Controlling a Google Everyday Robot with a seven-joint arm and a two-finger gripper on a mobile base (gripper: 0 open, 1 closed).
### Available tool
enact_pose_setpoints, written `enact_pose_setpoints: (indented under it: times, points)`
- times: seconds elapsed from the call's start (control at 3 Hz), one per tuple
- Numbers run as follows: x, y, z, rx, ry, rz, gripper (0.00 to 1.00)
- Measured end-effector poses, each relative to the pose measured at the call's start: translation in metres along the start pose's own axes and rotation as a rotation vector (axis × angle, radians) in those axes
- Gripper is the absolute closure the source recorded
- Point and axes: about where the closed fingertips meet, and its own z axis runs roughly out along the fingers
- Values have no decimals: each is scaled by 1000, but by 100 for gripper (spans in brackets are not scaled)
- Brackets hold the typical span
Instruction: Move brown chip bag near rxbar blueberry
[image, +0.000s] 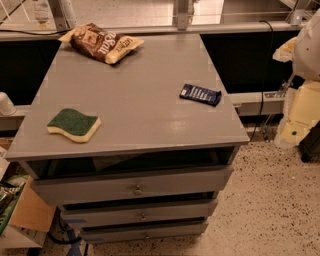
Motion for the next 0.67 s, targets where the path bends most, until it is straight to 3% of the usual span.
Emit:
enact_pose_setpoints:
  times: [0.33, 0.67]
  points:
    - [0, 0, 0, 0, 0, 0, 0]
    - [-13, -17, 4, 32, -65, 21, 0]
